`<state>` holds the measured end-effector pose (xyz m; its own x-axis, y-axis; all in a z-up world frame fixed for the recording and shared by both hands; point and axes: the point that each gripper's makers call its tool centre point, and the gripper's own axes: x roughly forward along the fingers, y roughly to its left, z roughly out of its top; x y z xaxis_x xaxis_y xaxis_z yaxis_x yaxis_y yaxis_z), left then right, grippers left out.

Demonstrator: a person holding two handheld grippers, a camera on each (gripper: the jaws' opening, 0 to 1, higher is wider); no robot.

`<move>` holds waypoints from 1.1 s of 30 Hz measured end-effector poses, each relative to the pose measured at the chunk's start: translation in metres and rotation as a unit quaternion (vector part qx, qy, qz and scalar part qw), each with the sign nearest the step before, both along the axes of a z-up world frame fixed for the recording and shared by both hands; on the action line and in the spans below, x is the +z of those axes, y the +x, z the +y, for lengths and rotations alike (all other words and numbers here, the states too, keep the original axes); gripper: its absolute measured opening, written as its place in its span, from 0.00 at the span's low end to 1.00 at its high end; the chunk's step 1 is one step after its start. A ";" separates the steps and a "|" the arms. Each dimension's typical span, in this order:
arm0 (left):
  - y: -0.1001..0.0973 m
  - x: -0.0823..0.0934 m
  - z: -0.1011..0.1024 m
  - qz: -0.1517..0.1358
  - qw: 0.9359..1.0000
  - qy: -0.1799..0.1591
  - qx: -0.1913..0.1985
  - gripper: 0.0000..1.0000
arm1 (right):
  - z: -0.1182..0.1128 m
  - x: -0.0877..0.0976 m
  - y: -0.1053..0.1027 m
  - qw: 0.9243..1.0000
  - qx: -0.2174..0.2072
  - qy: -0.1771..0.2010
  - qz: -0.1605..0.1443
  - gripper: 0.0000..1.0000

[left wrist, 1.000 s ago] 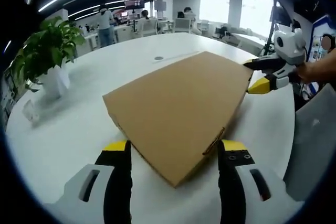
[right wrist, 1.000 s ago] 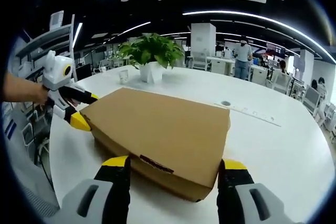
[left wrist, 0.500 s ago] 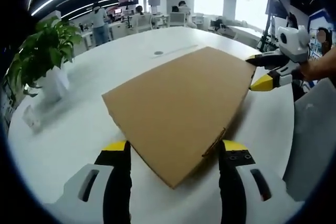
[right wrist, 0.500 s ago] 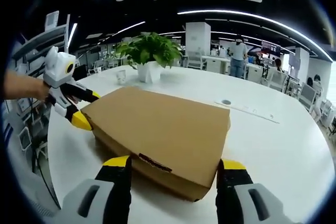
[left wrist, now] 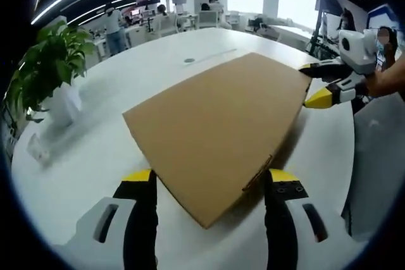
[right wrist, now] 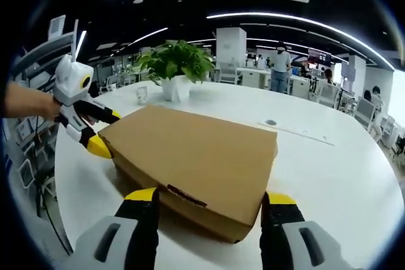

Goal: Operate the shoe box by opening the lid, removing the specified soft item, and placing it in the target area until the item is outside and the box remains undamaged.

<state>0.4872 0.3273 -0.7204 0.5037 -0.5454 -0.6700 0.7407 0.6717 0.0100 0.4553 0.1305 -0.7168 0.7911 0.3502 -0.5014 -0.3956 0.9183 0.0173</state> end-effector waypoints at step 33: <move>0.004 -0.003 0.022 -0.004 1.000 0.007 0.006 0.71 | 0.012 -0.001 -0.010 0.998 0.054 -0.030 -0.008 0.54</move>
<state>0.4916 0.3493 -0.7229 0.5163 -0.5299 -0.6728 0.7321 0.6807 0.0256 0.4457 0.1424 -0.7180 0.7584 0.4028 -0.5124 -0.4917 0.8696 -0.0441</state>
